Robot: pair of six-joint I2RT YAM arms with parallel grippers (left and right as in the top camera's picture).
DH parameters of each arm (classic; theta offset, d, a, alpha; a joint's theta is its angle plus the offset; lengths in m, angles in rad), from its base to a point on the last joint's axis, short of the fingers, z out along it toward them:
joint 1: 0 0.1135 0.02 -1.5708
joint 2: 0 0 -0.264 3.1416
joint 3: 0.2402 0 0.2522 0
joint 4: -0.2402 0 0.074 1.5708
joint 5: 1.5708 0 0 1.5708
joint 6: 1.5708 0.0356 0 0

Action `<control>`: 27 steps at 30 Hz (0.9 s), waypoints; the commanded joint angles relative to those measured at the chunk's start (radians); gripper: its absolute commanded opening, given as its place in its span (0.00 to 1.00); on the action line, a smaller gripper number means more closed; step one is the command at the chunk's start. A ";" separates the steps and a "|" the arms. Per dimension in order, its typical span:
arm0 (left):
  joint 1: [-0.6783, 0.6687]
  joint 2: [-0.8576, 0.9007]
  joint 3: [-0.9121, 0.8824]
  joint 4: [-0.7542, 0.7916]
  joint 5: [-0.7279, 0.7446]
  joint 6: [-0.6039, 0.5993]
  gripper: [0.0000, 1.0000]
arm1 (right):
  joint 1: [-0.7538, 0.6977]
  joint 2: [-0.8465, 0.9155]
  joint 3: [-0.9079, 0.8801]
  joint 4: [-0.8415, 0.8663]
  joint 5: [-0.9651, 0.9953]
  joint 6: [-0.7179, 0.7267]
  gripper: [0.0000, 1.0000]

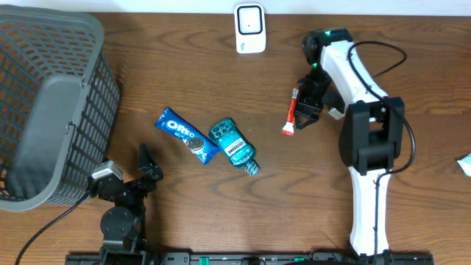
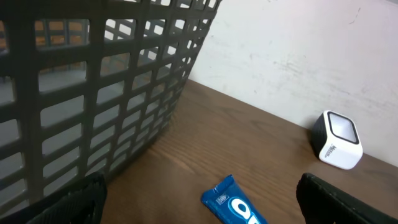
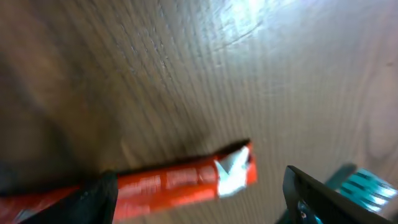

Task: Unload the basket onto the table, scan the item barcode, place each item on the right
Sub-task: 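Grasp the red stick and lift it with the right gripper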

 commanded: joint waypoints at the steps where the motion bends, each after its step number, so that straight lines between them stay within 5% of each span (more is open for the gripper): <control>1: 0.005 -0.006 -0.028 -0.019 0.002 0.006 0.98 | 0.019 0.060 -0.003 0.019 -0.035 0.015 0.80; 10: 0.005 -0.006 -0.028 -0.019 0.002 0.006 0.98 | 0.082 0.124 -0.003 0.160 0.053 -0.002 0.82; 15: 0.005 -0.006 -0.028 -0.019 0.002 0.006 0.98 | 0.129 0.123 -0.003 0.335 0.256 -0.369 0.82; 27: 0.005 -0.006 -0.028 -0.019 0.002 0.006 0.98 | 0.135 0.101 -0.002 0.193 0.270 -0.433 0.81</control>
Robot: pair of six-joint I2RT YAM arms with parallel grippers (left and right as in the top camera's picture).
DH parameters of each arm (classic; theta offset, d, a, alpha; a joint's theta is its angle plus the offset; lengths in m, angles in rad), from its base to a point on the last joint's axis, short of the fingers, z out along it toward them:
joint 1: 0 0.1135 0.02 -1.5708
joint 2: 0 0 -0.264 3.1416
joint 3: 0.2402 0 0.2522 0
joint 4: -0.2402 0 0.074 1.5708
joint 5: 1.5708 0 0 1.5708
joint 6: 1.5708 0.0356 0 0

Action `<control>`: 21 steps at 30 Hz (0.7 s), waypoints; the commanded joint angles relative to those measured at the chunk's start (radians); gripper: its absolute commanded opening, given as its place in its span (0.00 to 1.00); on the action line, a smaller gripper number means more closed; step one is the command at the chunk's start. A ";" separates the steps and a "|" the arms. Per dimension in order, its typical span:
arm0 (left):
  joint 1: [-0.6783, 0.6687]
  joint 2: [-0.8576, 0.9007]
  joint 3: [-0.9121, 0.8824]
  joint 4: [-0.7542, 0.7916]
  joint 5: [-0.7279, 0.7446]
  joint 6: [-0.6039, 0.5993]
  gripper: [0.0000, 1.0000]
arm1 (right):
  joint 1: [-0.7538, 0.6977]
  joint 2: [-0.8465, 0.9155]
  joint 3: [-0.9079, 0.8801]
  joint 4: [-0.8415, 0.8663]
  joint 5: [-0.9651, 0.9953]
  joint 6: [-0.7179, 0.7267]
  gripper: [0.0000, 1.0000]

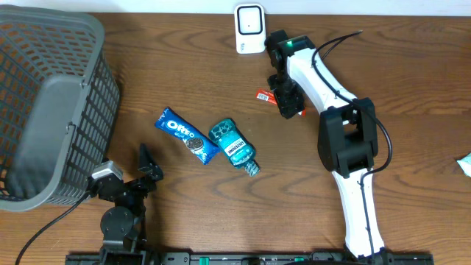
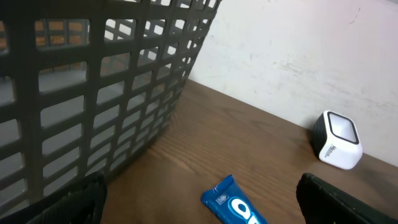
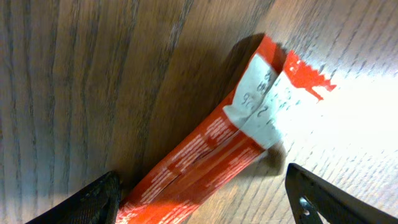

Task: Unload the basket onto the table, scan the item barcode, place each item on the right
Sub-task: 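Grasp the red stick and lift it with the right gripper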

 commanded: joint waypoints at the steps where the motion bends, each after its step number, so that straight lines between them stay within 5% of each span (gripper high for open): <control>1: 0.005 -0.006 -0.028 -0.019 0.002 0.006 0.98 | -0.031 0.061 -0.039 -0.026 -0.001 -0.037 0.81; 9: 0.005 -0.006 -0.028 -0.019 0.002 0.006 0.98 | -0.113 0.046 -0.039 -0.040 -0.046 -0.014 0.79; 14: 0.005 -0.006 -0.028 -0.019 0.002 0.006 0.98 | -0.127 0.046 -0.040 -0.034 -0.034 -0.031 0.63; 21: 0.005 -0.006 -0.028 -0.019 0.002 0.006 0.98 | -0.097 0.046 -0.040 -0.032 -0.111 -0.060 0.68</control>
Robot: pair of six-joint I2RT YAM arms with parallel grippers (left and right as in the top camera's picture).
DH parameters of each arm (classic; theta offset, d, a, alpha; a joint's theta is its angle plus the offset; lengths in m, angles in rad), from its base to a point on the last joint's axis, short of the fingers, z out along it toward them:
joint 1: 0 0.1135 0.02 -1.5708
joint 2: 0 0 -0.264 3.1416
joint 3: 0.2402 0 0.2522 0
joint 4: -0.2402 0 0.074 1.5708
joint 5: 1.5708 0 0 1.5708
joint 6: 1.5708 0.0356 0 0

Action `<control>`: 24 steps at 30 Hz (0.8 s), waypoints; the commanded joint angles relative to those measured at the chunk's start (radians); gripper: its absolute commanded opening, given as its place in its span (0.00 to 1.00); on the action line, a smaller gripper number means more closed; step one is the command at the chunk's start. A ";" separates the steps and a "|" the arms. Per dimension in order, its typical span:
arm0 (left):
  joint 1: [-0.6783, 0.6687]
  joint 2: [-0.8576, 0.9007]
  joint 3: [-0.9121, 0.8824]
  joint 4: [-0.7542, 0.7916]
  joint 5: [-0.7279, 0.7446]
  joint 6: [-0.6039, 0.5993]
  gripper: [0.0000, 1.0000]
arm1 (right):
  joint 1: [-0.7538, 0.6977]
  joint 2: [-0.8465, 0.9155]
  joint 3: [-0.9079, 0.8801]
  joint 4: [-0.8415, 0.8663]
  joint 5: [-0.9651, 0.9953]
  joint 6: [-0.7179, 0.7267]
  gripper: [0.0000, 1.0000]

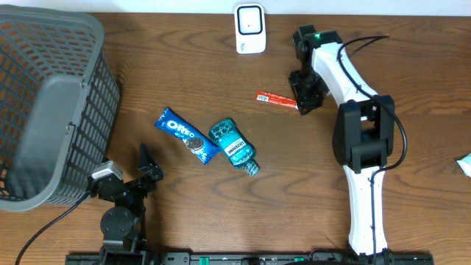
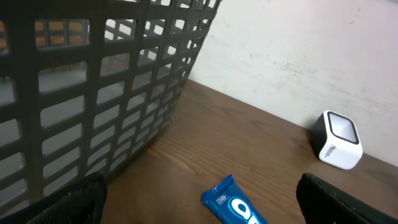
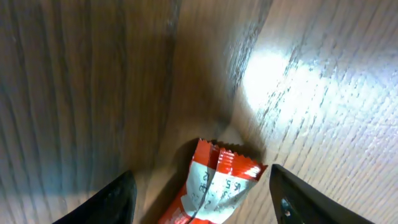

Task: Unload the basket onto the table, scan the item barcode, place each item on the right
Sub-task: 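Grasp the red stick and lift it with the right gripper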

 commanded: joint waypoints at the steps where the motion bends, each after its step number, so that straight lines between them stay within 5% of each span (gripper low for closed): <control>1: 0.005 -0.006 -0.028 -0.019 0.002 0.006 0.98 | 0.028 0.049 -0.038 0.000 -0.056 -0.021 0.70; 10: 0.005 -0.006 -0.028 -0.019 0.002 0.006 0.98 | 0.018 0.049 -0.038 0.014 -0.156 0.014 0.64; 13: 0.005 -0.006 -0.028 -0.019 0.002 0.006 0.97 | 0.025 0.050 -0.041 0.012 -0.074 0.058 0.53; 16: 0.005 -0.006 -0.028 -0.019 0.002 0.006 0.97 | 0.037 0.051 -0.041 0.010 0.001 0.064 0.05; 24: 0.005 -0.006 -0.028 -0.019 0.002 0.006 0.98 | 0.039 0.046 -0.036 0.009 -0.023 -0.161 0.01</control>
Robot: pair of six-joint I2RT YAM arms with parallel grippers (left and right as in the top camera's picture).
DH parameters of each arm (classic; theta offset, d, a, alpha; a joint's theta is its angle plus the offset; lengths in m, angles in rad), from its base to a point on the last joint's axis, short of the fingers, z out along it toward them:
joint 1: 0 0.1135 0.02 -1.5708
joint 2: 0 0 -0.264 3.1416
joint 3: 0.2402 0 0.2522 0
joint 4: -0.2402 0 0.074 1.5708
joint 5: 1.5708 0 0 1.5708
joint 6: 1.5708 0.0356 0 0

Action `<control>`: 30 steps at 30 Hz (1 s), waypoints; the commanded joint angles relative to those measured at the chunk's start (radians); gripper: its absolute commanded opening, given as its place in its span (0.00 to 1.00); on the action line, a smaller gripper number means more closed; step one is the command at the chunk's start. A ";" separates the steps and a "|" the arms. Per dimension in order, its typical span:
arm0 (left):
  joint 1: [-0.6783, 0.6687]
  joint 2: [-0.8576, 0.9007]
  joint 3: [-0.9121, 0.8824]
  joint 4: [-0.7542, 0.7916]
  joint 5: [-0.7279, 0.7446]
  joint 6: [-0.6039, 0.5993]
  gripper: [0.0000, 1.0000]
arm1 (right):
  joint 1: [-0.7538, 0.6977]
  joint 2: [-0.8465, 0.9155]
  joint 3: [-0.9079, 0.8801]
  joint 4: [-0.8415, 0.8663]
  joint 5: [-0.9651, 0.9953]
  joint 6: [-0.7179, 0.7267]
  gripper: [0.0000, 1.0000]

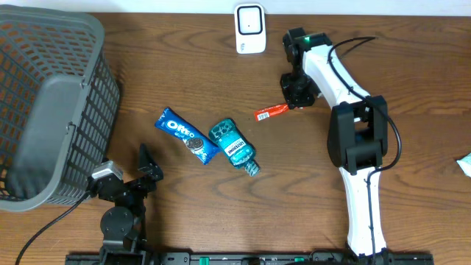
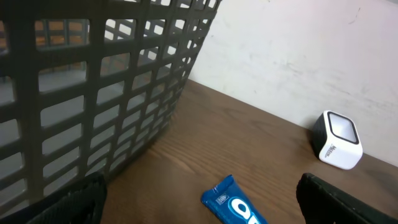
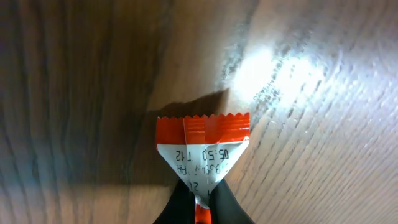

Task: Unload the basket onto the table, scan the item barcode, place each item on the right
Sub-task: 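Grasp the red stick and lift it with the right gripper, then carry the red stick to the white scanner and hold it there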

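My right gripper is shut on the end of a red snack packet, whose white crimped end with printed digits sticks out past the fingertips. From overhead, the packet slants down-left from that gripper, below the white barcode scanner at the table's back edge. My left gripper rests open at the front left, with nothing between its fingers. It faces the scanner and a blue Oreo pack.
A grey mesh basket fills the left side. The Oreo pack and a teal mouthwash bottle lie mid-table. A white scrap shows at the right edge.
My right gripper was open over the packet's end as it lay flat; now it is shut on that end, and the packet slants a little lower and to the left. The left arm is unchanged.
The red packet first lay upright right of centre with my right gripper's fingers spread around it. It then lay nearer the scanner, still between spread fingers. Then the gripper stood open at the packet's right end, and now it pinches that end.
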 commanded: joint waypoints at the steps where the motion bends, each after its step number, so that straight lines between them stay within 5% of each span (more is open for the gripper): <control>1: 0.005 -0.006 -0.028 -0.019 0.002 0.006 0.98 | -0.007 0.041 -0.024 0.000 -0.019 -0.166 0.01; 18: 0.005 -0.006 -0.028 -0.019 0.002 0.006 0.98 | 0.001 -0.380 -0.023 -0.019 -0.080 -0.389 0.01; 30: 0.005 -0.006 -0.028 -0.019 0.002 0.006 0.98 | 0.097 -0.533 -0.023 -0.060 0.185 0.055 0.01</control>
